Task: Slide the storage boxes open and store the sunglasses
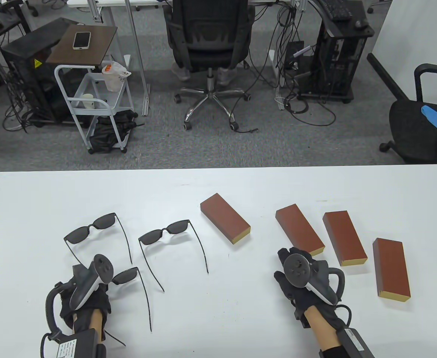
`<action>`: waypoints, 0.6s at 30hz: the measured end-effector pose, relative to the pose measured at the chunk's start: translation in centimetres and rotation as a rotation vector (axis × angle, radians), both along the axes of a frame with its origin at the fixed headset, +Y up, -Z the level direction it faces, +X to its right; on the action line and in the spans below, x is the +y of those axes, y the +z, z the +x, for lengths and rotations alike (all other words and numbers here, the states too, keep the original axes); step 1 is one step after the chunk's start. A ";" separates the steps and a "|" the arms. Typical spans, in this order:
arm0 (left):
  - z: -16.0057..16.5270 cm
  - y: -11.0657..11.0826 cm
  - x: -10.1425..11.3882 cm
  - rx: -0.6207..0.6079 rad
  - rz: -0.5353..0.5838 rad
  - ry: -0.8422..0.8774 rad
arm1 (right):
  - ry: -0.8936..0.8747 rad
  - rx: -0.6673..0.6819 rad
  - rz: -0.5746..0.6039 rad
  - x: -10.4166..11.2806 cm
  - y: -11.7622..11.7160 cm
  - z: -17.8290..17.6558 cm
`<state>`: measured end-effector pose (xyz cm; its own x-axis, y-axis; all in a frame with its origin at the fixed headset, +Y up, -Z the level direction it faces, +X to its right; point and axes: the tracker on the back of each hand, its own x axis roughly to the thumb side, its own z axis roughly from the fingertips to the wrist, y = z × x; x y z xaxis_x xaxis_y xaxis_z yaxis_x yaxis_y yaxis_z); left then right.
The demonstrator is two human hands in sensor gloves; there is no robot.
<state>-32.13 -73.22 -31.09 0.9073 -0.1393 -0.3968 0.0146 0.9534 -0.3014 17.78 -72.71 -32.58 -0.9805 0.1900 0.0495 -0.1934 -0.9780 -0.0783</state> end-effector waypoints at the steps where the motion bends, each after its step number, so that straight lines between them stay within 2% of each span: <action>1: 0.0 0.0 0.4 -0.002 0.000 -0.002 | -0.017 0.002 -0.001 0.0 0.0 0.0; 4: 0.3 0.0 1.5 -0.027 0.025 -0.011 | -0.022 0.006 0.000 -0.1 0.0 0.0; 8: 2.6 -0.3 3.4 -0.134 0.104 -0.020 | -0.033 0.017 0.014 0.0 0.0 -0.1; 11: 5.7 -0.6 4.3 -0.248 0.185 0.022 | -0.062 0.037 0.015 0.1 0.1 -0.2; 18: 14.0 -1.6 5.4 -0.488 0.213 0.122 | -0.099 0.078 0.031 0.2 0.3 -0.1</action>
